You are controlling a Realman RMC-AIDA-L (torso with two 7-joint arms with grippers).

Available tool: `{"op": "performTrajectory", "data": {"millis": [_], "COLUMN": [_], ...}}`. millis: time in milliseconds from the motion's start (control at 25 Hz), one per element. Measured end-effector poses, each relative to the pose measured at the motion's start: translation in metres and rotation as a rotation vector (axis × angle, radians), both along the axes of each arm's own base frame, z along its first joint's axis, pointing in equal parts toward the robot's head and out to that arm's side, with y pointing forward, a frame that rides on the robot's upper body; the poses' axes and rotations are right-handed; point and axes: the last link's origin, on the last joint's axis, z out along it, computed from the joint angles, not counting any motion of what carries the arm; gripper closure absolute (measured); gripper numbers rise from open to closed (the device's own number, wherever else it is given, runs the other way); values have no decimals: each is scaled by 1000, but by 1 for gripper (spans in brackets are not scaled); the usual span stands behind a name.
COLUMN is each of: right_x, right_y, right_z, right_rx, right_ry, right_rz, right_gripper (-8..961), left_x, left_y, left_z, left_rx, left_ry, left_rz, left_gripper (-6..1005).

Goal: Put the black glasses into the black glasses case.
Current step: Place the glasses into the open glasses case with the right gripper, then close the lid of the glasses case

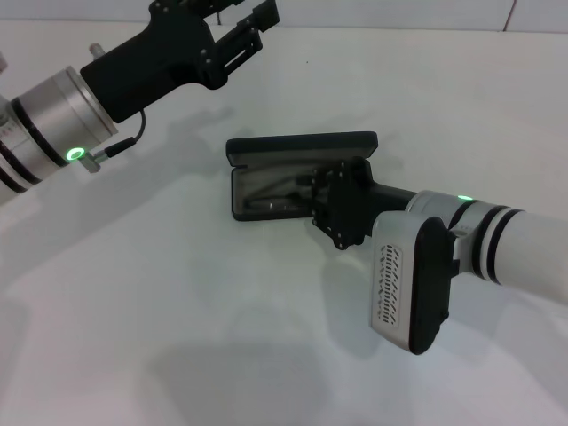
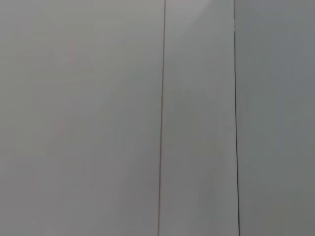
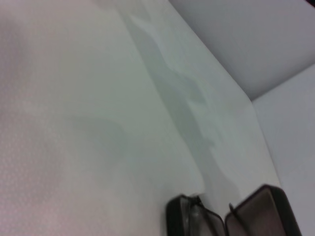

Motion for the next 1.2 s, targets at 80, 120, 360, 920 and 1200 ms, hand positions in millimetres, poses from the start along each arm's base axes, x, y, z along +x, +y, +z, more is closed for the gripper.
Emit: {"op": "performTrajectory", "data": {"millis": [80, 120, 360, 920, 1200], "right_x": [-1, -1, -1, 16, 54], "right_y": [-3, -3, -1, 15, -16], "right_z": [0, 0, 16, 88, 149], "right_rx": [-26, -26, -133, -530, -714], "right_ry": [10, 10, 122, 486, 542], "right_rz": [3, 3, -47, -310, -322], "right_gripper": [720, 720, 719, 719, 710], "left_x": [-2, -2, -6, 0, -3], "left_y": [-1, -1, -2, 3, 23], "left_z": [1, 1, 3, -4, -19], "left_rx": [1, 1, 3, -24, -115], "left_ry": [1, 2, 4, 33, 137], "left_rz": [4, 5, 14, 6, 123], "left_gripper": [521, 521, 521, 521, 522]}}
